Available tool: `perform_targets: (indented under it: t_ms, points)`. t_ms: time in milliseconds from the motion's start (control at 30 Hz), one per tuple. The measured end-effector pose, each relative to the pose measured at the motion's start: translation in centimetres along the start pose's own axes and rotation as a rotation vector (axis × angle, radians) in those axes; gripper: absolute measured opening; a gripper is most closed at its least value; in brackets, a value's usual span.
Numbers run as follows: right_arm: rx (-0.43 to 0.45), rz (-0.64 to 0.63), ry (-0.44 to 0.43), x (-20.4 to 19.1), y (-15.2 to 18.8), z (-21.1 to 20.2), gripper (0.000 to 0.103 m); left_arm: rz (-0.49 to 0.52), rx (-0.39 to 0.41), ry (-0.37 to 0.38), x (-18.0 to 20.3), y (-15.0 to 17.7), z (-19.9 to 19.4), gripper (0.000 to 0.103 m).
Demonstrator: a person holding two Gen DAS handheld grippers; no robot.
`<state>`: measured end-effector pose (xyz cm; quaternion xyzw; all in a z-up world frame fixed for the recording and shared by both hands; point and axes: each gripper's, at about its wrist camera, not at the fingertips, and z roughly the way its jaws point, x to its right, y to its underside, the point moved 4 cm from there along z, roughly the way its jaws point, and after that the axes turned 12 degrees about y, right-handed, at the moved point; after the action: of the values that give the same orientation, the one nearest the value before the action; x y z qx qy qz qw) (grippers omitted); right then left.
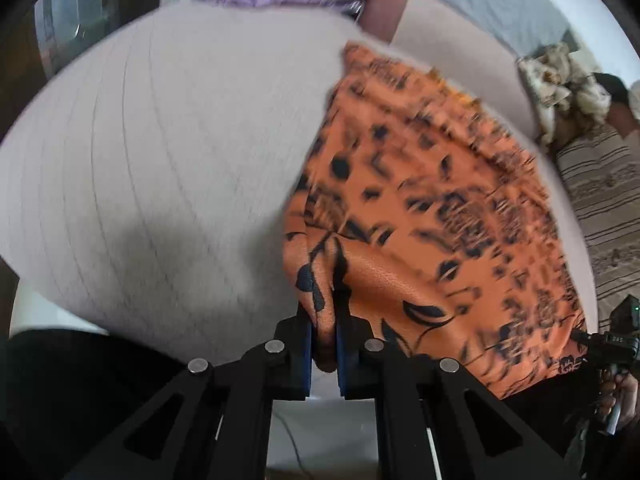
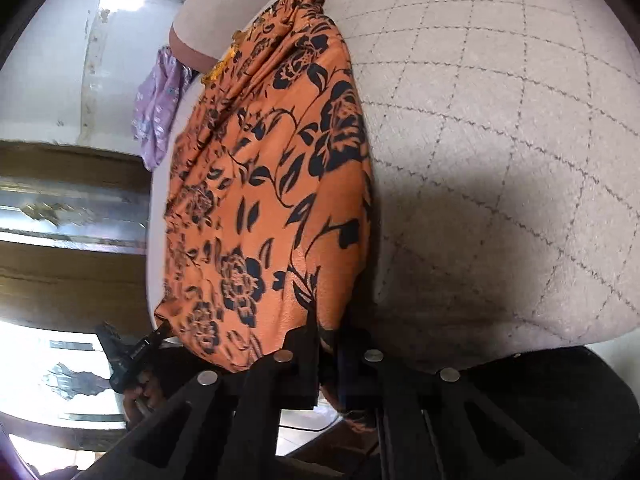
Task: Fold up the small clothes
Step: 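Grasp the blouse hem with both grippers and lift it, then fold the hem up toward the collar with both grippers, release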
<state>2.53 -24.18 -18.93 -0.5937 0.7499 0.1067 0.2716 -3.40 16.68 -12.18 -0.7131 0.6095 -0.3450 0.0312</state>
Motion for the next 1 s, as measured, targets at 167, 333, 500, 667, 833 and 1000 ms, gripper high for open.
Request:
perform_targets:
  t_ms: [167,333,500,667,833,1000]
  points:
    - [0.075,0.027,-0.144,-1.1,-0.8,-3.1,0.006,0.018,0.047,0.041,1.0,-1.7,-1.3,0.009]
    - [0.019,0.071,-0.163,0.5,-0.9,-0.9,0.006,-0.005,-0.054,-0.009,-0.4,-1.2,1.9,0.009]
    - [0.082,0.013,-0.236,-2.5,-4.7,-2.9,0.006,0.093,0.058,0.049,3.3,-7.6,0.7,0.009]
    - [0.299,-0.032,-0.363,-7.4,-15.3,-7.5,0.006,0.154,0.271,0.088,6.3,-19.9,1.2,0.010]
    - [0.413,0.049,-0.328,-7.1,-27.2,-3.6,0.073,0.177,0.287,-0.094,5.1,-28.5,11.8,0.092]
    - [0.428,0.190,-0.143,-2.8,-25.6,1.3,0.089,0.079,0.193,-0.146,0.2,-26.7,14.1,0.090]
